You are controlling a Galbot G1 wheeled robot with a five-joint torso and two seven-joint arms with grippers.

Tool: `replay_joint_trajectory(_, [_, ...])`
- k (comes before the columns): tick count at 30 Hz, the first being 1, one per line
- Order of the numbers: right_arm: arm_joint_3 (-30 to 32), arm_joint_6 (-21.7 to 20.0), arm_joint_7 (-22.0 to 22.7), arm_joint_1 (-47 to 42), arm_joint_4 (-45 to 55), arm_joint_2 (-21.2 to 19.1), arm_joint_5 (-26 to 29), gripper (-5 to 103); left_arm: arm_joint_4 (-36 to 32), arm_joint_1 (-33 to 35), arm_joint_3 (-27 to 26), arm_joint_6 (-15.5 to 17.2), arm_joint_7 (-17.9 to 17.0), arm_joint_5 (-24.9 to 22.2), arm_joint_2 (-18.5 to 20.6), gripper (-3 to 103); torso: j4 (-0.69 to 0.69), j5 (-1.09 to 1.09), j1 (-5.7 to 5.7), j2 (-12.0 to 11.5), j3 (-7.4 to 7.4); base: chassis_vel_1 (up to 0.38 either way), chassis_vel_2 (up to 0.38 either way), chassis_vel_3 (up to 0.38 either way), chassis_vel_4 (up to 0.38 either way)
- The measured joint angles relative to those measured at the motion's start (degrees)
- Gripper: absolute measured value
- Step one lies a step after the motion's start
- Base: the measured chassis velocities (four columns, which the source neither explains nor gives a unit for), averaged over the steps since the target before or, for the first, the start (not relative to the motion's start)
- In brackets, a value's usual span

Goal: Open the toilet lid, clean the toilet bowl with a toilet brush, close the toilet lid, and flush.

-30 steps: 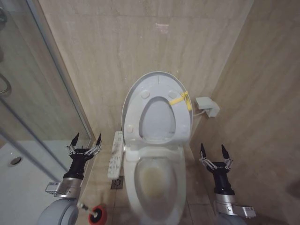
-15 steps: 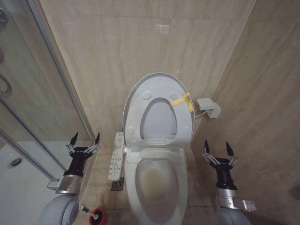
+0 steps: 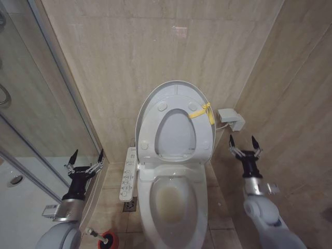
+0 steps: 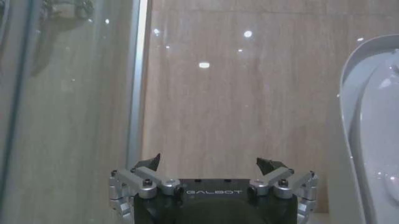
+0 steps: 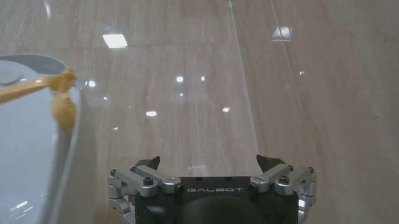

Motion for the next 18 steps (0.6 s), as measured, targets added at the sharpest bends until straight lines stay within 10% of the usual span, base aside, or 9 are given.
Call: replay_joint_trajectory(18, [-8.1,0.2,-5.5,18.4,-16.3,-0.5,3.2,100,-5.4,5.8,-4.8,-0.2,0.1,-0.9,-0.1,100,-0.01,-0.02,0.0,0.0,0.0,0.0,0.0,0.0,0.0])
